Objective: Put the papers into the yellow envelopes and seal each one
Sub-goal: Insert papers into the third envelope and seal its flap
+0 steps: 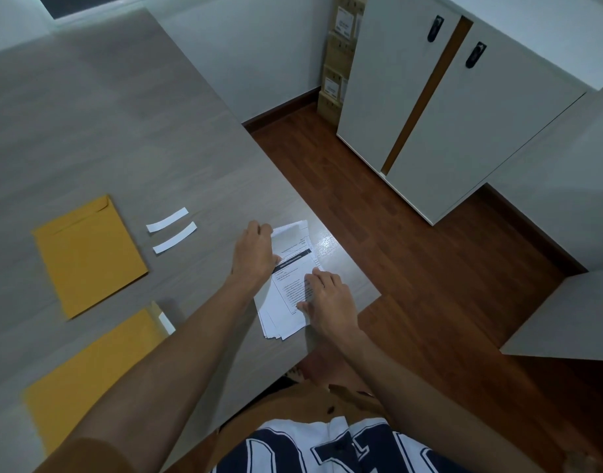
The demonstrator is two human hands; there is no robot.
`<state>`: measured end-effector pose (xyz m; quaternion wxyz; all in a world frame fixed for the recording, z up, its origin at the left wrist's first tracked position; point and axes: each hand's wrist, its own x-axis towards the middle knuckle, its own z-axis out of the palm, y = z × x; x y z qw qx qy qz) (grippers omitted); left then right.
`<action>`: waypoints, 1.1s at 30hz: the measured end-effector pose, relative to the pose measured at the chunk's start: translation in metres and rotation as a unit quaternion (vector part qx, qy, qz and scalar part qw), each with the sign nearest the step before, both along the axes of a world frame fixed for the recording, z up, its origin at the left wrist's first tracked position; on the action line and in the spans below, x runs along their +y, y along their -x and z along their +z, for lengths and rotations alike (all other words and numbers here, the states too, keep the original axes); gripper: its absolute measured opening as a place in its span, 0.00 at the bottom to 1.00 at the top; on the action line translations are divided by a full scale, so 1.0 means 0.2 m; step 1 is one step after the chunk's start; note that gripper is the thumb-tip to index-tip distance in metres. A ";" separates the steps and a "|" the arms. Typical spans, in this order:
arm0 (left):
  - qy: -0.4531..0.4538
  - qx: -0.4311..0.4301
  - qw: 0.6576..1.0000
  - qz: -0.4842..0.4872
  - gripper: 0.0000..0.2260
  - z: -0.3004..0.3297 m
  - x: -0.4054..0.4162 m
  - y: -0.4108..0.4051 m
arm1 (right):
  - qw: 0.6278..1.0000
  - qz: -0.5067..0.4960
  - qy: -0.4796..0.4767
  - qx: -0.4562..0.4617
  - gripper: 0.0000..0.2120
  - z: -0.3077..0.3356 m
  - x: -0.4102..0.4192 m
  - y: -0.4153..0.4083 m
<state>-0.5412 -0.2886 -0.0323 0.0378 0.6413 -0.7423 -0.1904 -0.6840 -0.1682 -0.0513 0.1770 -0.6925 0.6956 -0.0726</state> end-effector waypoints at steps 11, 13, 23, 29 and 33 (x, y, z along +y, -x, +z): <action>-0.014 -0.003 1.000 -0.012 0.13 0.04 0.03 -0.05 | 1.000 -0.008 -0.003 -0.014 0.29 -0.02 0.00 0.00; -0.042 0.025 0.999 -0.007 0.15 0.07 0.03 -0.07 | 1.000 -0.015 -0.003 -0.027 0.28 -0.01 0.00 0.01; -0.149 0.269 0.939 0.153 0.19 0.24 0.06 -0.36 | 0.894 -0.241 -0.034 -0.376 0.31 0.16 -0.17 0.07; -0.116 0.380 0.877 0.270 0.24 0.26 0.16 -0.60 | 0.792 -0.248 -0.108 -0.547 0.28 0.25 -0.31 -0.02; -0.094 0.438 0.840 0.307 0.21 0.28 0.29 -0.72 | 0.806 -0.192 -0.170 -0.533 0.20 0.27 -0.33 -0.20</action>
